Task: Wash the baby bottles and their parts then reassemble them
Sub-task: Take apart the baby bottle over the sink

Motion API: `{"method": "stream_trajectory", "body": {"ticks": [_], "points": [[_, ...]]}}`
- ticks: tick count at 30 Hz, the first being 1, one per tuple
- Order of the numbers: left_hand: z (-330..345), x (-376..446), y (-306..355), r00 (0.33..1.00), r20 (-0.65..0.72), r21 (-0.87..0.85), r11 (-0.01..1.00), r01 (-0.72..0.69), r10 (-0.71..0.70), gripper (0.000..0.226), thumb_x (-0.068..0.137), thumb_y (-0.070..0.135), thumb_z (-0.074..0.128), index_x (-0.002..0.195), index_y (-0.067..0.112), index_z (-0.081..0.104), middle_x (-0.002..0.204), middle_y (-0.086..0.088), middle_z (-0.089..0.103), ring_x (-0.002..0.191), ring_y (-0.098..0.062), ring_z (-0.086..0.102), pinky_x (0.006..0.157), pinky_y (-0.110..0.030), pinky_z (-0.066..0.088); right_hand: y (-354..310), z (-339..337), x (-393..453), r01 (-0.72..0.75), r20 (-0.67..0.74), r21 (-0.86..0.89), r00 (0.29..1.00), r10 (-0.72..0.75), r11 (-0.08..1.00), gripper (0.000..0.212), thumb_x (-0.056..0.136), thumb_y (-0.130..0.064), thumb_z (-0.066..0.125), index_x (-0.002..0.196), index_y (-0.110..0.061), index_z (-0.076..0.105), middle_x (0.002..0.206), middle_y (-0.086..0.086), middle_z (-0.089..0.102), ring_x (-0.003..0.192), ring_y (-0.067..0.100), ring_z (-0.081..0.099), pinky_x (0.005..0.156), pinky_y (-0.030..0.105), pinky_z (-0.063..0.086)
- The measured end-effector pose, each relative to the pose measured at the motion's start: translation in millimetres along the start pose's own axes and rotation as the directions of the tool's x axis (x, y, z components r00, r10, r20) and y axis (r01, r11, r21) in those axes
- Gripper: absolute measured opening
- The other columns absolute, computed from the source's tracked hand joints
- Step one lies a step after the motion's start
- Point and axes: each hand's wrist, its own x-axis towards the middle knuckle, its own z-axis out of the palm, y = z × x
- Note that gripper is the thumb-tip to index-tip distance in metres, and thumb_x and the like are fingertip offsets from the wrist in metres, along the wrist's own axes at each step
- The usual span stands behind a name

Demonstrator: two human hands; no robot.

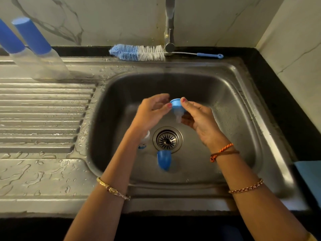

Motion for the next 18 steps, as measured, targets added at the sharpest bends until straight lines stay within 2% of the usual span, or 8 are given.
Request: {"method": "stream_trajectory", "body": {"ticks": [1,3,5,8,12,16,18], "points": [[6.0,-2.0,1.9,0.999,0.054,-0.094,0.996,-0.005,0.011,0.031,0.09,0.016,0.057,0.121,0.016,0.058,0.109,0.006,0.063,0.092,-0.002,0.058,0.082,-0.02,0.048,-0.9,-0.9,0.1,-0.009,-0.003,0.014,1.0,0.009,1.0,0.025,0.088,-0.023,0.059,0.103,-0.004,0.065,0.082,0.003,0.063,0.072,0.01,0.06,0.061,0.017,0.054],[13.1,-1.8,0.8,0.995,0.067,-0.084,0.994,-0.064,0.07,0.023,0.089,0.016,0.058,0.111,0.019,0.062,0.098,0.002,0.066,0.087,-0.009,0.063,0.079,-0.024,0.051,-1.6,-2.8,0.9,-0.024,0.01,0.02,1.0,0.024,0.999,0.019,0.088,-0.024,0.058,0.097,-0.009,0.066,0.086,0.002,0.064,0.075,0.009,0.061,0.063,0.018,0.054],[15.7,0.5,-1.8,0.996,0.009,-0.087,0.992,-0.09,0.091,0.021,0.088,0.016,0.06,0.108,0.019,0.063,0.096,-0.002,0.067,0.088,-0.012,0.064,0.08,-0.026,0.052,-3.0,-4.6,2.0,-0.031,0.042,0.033,0.999,0.03,0.999,0.015,0.09,-0.023,0.056,0.095,-0.013,0.066,0.091,0.002,0.064,0.077,0.008,0.063,0.065,0.018,0.056],[19.4,2.2,-5.2,0.995,-0.082,-0.223,0.972,-0.077,0.06,0.02,0.088,0.017,0.06,0.108,0.018,0.063,0.097,0.0,0.067,0.092,-0.013,0.063,0.088,-0.035,0.053,-5.1,-8.4,3.9,-0.023,0.112,0.062,0.994,0.016,0.998,0.014,0.092,-0.01,0.051,0.098,-0.013,0.063,0.092,0.001,0.065,0.074,0.005,0.067,0.066,0.016,0.054],[22.2,-1.8,-8.5,0.986,-0.166,-0.32,0.946,-0.051,-0.003,0.025,0.089,0.019,0.059,0.114,0.021,0.061,0.1,-0.001,0.067,0.097,-0.016,0.063,0.092,-0.037,0.052,-3.2,-9.0,4.4,0.158,0.126,-0.15,0.982,-0.139,0.976,0.032,0.089,-0.005,0.056,0.12,-0.008,0.058,0.098,-0.003,0.066,0.088,0.008,0.065,0.073,0.018,0.055],[19.1,-6.4,-5.9,0.987,-0.148,-0.484,0.875,-0.012,-0.068,0.017,0.089,0.013,0.057,0.101,0.022,0.065,0.089,0.006,0.069,0.092,-0.012,0.063,0.09,-0.033,0.051,2.1,-3.9,3.7,0.235,0.102,-0.252,0.971,-0.216,0.939,0.032,0.086,-0.01,0.062,0.117,-0.004,0.061,0.1,0.004,0.068,0.092,0.014,0.066,0.072,0.019,0.055],[19.0,-7.8,-5.2,0.988,-0.124,-0.517,0.856,0.015,-0.092,0.018,0.089,0.012,0.057,0.105,0.018,0.065,0.092,0.002,0.069,0.095,-0.018,0.063,0.091,-0.036,0.05,3.5,-1.7,2.2,0.263,0.078,-0.272,0.965,-0.251,0.926,0.031,0.083,-0.011,0.066,0.113,-0.003,0.063,0.097,0.006,0.069,0.089,0.016,0.067,0.072,0.022,0.056]]}}
